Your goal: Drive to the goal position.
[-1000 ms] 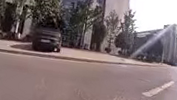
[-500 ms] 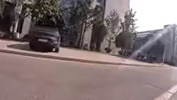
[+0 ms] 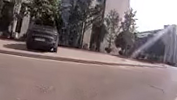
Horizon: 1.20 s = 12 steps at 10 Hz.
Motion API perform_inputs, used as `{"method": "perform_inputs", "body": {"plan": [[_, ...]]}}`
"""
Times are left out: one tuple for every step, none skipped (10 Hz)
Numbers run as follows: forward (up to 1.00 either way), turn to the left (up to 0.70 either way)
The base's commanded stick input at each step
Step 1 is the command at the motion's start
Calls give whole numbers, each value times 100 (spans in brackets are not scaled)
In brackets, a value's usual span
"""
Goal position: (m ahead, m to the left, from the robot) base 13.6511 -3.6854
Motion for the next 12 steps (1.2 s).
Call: {"method": "perform_inputs", "body": {"plan": [[70, 0], [70, 0], [70, 0], [70, 0], [70, 0], [70, 0], [70, 0], [70, 0], [70, 0], [70, 0], [70, 0], [70, 0]]}}
